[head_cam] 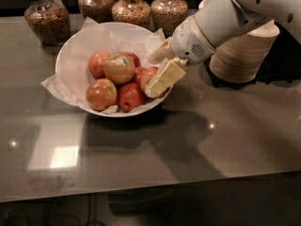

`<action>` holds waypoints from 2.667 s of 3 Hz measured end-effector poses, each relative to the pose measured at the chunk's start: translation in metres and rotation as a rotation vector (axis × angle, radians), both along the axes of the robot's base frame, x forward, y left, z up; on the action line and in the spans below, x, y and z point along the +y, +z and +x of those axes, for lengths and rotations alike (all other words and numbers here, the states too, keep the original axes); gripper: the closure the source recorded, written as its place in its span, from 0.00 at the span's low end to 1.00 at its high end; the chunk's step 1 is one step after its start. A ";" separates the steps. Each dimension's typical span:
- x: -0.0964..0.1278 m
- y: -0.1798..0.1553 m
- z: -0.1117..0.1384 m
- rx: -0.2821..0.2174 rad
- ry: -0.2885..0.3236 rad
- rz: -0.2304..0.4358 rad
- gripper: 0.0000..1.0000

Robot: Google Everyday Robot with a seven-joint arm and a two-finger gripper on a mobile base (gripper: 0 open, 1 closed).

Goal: Pick apple from white bowl

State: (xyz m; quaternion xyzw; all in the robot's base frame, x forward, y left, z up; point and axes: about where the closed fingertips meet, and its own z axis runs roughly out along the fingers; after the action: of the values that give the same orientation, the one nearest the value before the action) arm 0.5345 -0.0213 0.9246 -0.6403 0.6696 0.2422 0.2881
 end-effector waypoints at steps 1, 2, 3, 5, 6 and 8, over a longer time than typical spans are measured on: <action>0.005 -0.010 0.001 0.032 0.015 -0.004 0.30; 0.006 -0.024 0.005 0.070 0.022 -0.014 0.31; 0.004 -0.036 0.009 0.098 0.015 -0.022 0.32; 0.002 -0.044 0.012 0.113 0.005 -0.034 0.74; 0.002 -0.044 0.012 0.113 0.005 -0.034 0.97; 0.011 -0.008 0.006 0.049 0.045 -0.009 1.00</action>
Offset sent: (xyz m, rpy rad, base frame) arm 0.0098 0.0040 -0.0395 -0.0250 0.1135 0.0235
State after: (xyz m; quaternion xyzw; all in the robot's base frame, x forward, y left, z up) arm 0.5404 -0.0107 0.9169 -0.6504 0.6630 0.2610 0.2633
